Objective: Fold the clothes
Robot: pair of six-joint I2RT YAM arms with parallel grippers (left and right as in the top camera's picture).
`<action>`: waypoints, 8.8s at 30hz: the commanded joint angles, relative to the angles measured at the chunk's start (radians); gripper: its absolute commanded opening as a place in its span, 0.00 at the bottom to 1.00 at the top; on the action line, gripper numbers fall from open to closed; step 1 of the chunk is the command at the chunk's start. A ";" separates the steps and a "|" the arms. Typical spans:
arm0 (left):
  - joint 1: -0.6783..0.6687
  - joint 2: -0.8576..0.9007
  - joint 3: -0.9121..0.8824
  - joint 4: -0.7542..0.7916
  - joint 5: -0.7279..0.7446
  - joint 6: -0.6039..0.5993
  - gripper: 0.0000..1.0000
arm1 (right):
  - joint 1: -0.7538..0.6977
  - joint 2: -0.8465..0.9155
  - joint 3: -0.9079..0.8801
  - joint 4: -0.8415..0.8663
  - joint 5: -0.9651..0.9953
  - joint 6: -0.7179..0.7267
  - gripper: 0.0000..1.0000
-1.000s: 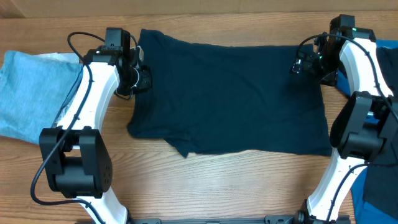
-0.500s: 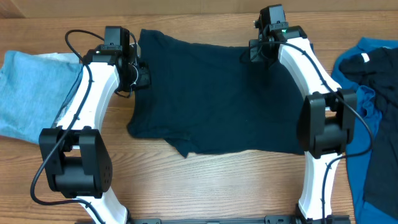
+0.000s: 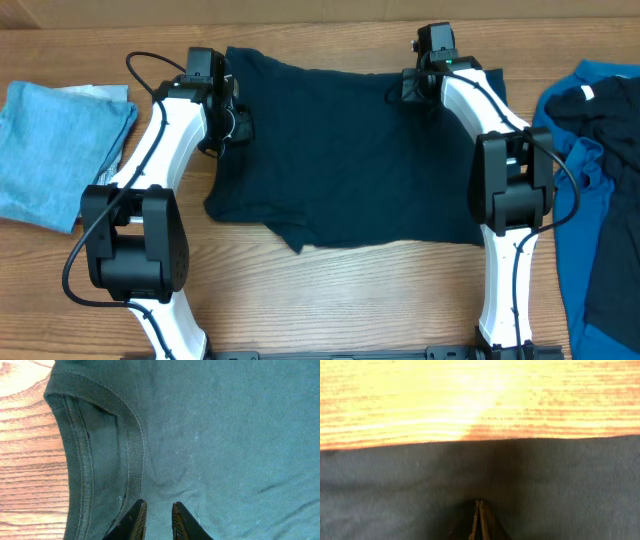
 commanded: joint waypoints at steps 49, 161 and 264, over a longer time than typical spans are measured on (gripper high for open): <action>-0.379 -0.051 -0.179 -0.365 -0.196 0.773 0.57 | -0.174 -0.046 0.421 -0.799 -0.018 0.135 0.69; -0.428 -0.160 -0.610 -0.243 0.106 0.023 0.04 | -0.207 -0.046 0.421 -0.997 -0.042 0.066 0.04; 0.069 -0.363 0.447 -0.485 -0.053 -0.008 0.81 | -0.308 -0.455 0.433 -1.051 -0.031 0.196 0.97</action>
